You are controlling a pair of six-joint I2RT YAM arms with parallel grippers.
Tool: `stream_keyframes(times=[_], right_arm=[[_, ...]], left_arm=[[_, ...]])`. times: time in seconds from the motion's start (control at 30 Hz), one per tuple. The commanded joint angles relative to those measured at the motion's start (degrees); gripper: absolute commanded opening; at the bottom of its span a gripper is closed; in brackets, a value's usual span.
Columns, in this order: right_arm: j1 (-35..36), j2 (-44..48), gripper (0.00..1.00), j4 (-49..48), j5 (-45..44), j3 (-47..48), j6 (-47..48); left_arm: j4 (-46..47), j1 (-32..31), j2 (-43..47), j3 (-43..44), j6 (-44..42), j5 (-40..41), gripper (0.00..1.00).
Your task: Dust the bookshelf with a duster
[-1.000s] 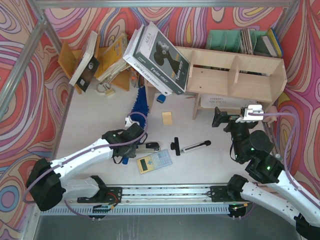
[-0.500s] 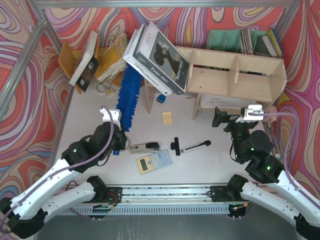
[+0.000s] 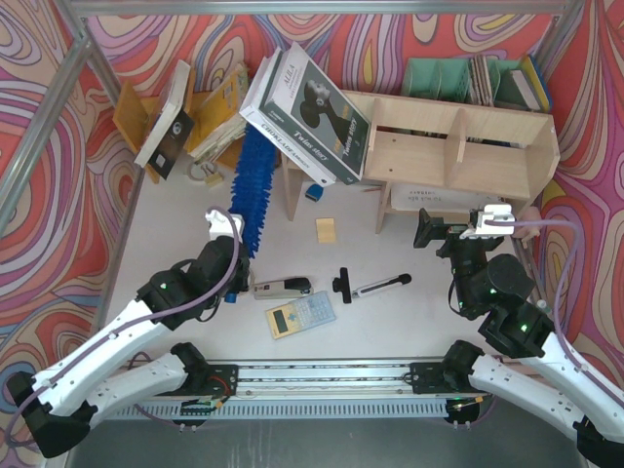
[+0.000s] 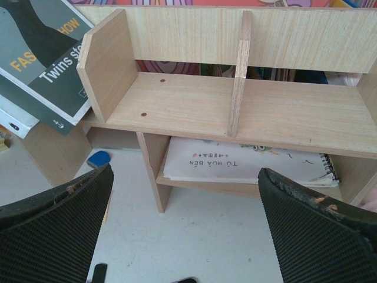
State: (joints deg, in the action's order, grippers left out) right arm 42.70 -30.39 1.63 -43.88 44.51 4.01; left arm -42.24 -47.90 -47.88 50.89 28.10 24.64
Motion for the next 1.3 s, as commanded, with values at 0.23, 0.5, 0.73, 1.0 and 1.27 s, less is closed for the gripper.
stream_keyframes(times=[0.23, 0.5, 0.73, 1.0, 1.27], right_arm=[[-0.05, 0.84, 0.99, 0.65, -0.46, 1.15, -0.7], [-0.06, 0.74, 0.99, 0.63, -0.42, 1.1, -0.59], [-0.06, 0.94, 0.98, 0.74, -0.58, 1.13, -0.76], [-0.07, 0.81, 0.99, 0.42, -0.59, 1.06, -0.69], [-0.05, 0.64, 0.99, 0.39, -0.67, 1.09, -0.52]], left_arm=[[3.45, 0.02, -5.4, -9.18, 8.1, -6.25, 0.0], [6.03, 0.04, -8.1, -12.23, 10.27, -7.86, 0.0], [1.57, 0.0, -6.52, -7.4, 7.3, -4.7, 0.0], [0.12, 0.02, 2.45, 0.84, 1.32, -5.07, 0.0], [-1.51, 0.0, 7.64, 6.42, -0.88, -1.59, 0.0]])
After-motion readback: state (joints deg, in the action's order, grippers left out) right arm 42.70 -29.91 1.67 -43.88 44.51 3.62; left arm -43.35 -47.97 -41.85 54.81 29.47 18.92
